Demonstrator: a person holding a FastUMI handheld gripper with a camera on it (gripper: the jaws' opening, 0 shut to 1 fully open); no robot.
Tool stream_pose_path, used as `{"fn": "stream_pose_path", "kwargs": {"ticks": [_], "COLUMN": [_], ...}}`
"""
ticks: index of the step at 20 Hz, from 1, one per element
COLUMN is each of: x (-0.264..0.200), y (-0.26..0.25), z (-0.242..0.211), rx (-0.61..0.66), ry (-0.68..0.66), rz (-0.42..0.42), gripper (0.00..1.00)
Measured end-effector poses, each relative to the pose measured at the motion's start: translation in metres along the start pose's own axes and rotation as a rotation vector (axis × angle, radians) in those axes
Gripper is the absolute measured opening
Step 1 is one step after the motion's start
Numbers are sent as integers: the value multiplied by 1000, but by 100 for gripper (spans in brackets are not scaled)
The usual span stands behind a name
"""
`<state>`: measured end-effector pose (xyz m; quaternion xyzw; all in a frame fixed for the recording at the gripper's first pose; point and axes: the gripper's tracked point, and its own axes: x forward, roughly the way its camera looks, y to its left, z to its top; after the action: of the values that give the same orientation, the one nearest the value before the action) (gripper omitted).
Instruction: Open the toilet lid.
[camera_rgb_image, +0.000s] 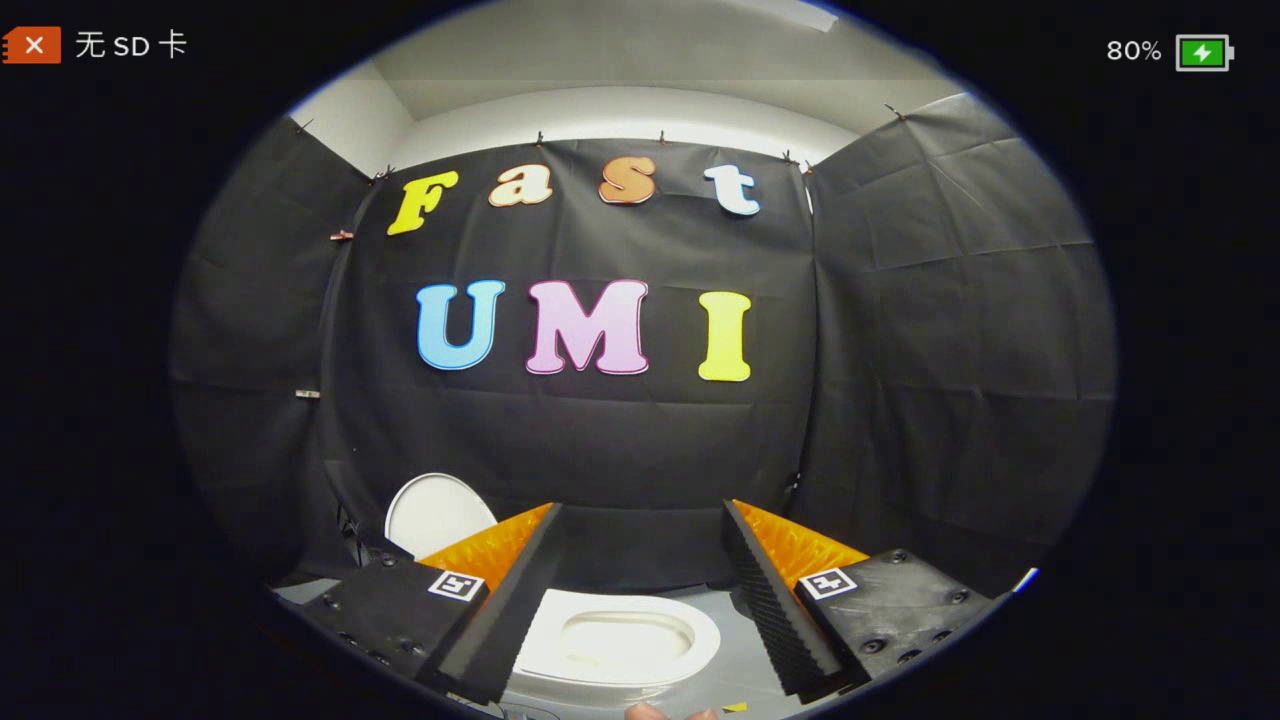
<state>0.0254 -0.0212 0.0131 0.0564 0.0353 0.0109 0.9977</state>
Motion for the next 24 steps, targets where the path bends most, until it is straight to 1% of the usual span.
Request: {"fn": "stream_pose_path", "kwargs": {"ticks": [3, 10, 24], "x": [-2, 3, 0], "y": [-4, -6, 7], "z": [0, 3, 4], "rx": [20, -11, -12], "ry": [1, -4, -12], "rz": [-13, -22, 8], "gripper": [98, 98, 98]}}
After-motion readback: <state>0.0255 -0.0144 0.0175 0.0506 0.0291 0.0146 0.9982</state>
